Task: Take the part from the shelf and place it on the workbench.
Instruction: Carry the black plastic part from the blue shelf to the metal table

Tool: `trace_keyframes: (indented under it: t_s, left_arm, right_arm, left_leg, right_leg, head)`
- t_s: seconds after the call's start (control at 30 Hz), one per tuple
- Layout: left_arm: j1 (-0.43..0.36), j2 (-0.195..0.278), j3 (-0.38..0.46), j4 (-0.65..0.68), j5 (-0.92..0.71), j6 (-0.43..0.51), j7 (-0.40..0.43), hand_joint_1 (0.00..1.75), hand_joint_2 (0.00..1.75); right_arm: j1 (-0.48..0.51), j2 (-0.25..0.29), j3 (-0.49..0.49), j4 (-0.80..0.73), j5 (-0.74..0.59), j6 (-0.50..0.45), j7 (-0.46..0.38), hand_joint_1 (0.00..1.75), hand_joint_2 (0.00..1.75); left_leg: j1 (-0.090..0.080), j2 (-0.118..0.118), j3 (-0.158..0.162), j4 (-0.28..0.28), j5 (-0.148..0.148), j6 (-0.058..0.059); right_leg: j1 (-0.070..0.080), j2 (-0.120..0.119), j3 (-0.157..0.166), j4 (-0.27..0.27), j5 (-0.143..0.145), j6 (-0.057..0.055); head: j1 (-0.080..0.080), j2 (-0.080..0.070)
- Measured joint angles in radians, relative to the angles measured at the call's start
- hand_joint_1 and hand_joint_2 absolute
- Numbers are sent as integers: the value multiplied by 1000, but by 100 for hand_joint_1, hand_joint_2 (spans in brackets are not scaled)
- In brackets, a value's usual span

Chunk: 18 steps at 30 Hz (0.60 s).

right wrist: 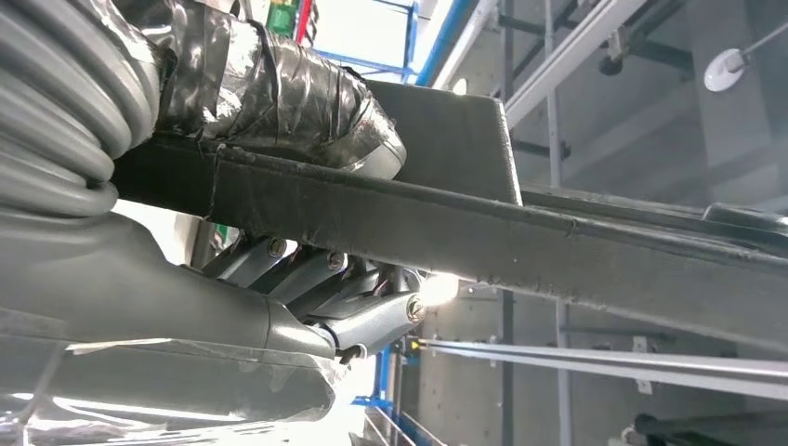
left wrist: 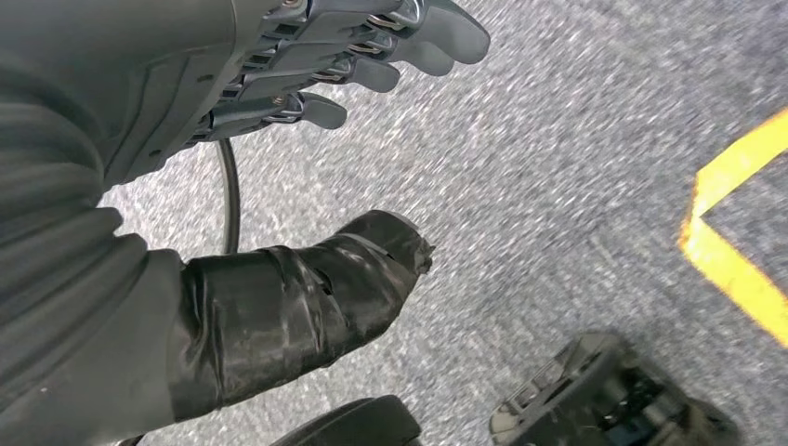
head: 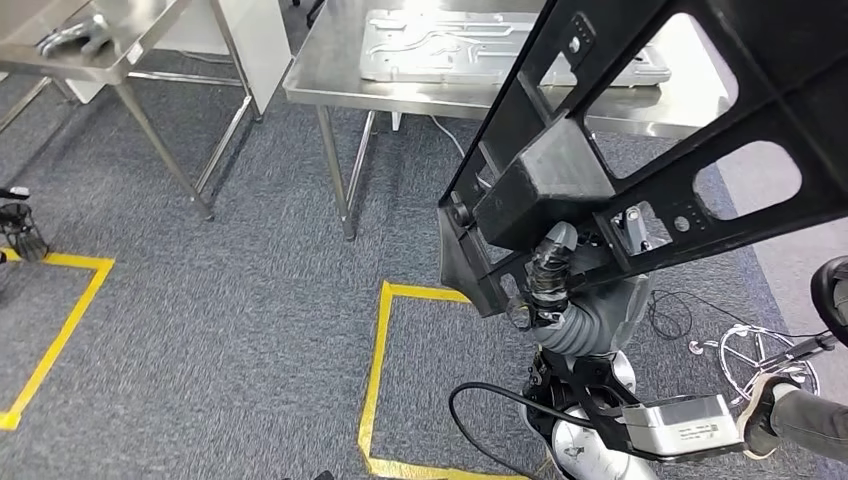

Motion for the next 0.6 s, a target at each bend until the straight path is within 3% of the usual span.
trace_keyframes:
  t_s: [0.07, 0.1, 0.17, 0.27, 0.3, 0.37, 0.43, 0.47, 0.5, 0.53, 0.6]
  left_arm:
    - [-1, 0, 0, 0, 0, 0, 0, 0, 175]
    - [-2, 0, 0, 0, 0, 0, 0, 0, 175]
    - [-6, 0, 1, 0, 0, -1, 0, 0, 175]
    - [-9, 0, 3, 0, 0, -2, 0, 0, 175]
    - [-9, 0, 4, 0, 0, -2, 0, 0, 175]
    - [-8, 0, 5, 0, 0, -2, 0, 0, 175]
    - [-4, 0, 6, 0, 0, -2, 0, 0, 175]
    - [-2, 0, 6, 0, 0, -2, 1, 0, 175]
    - [-1, 0, 6, 0, 0, -2, 1, 0, 175]
    - [-1, 0, 6, 0, 0, -2, 1, 0, 175]
    - [-1, 2, 6, 0, 0, -2, 1, 0, 175]
  right_arm:
    - [-1, 0, 0, 0, 0, 0, -1, 175, 175]
    - [-2, 0, 0, 0, -1, 0, -2, 175, 175]
    - [-3, 0, 0, 0, -4, 0, -3, 175, 175]
    - [-6, 0, 0, 0, -17, 2, -5, 175, 175]
    - [-8, 1, 0, 0, -20, 2, -6, 175, 175]
    - [-11, 3, 0, 1, -23, 3, -8, 175, 175]
    - [-11, 3, 0, 1, -25, 3, -9, 175, 175]
    - [-11, 3, 0, 2, -27, 3, -9, 175, 175]
    - [-11, 3, 0, 2, -28, 3, -9, 175, 175]
    - [-11, 3, 0, 2, -29, 3, -9, 175, 175]
    - [-12, 3, 0, 2, -32, 4, -10, 175, 175]
  left_leg:
    - [-2, 7, 19, -1, -14, -7]
    - [-2, 10, 24, -2, -19, -12]
    - [-4, 17, 27, -5, -23, -22]
    - [-2, 14, 26, 9, -40, -39]
    - [-1, 5, 11, 44, -58, -43]
    - [2, -11, -57, 166, -107, -49]
    - [3, -16, -123, 264, -124, -51]
    - [3, -18, -134, 264, -104, -50]
    - [3, -22, -125, 225, -67, -48]
    - [3, -32, -102, 159, -23, -44]
    - [4, -73, -53, 42, 27, -36]
  right_leg:
    - [5, -17, 51, -120, 60, -6]
    - [8, -23, 69, -157, 67, -9]
    - [16, -23, 79, -177, 59, -15]
    - [11, -10, 90, -191, 54, -28]
    - [8, -5, 95, -195, 54, -34]
    - [7, 6, 100, -197, 50, -42]
    - [8, 26, 102, -195, 46, -45]
    - [8, 38, 105, -193, 43, -45]
    - [8, 51, 108, -191, 40, -44]
    - [7, 64, 112, -189, 36, -42]
    - [6, 87, 115, -186, 30, -35]
  head:
    - [-1, 0]
    - [-1, 0]
    - [-2, 0]
    - [-2, 0]
    - [-3, 0]
    - [-4, 0]
    - [-4, 0]
    - [-4, 0]
    - [-4, 0]
    - [-4, 0]
    - [-3, 0]
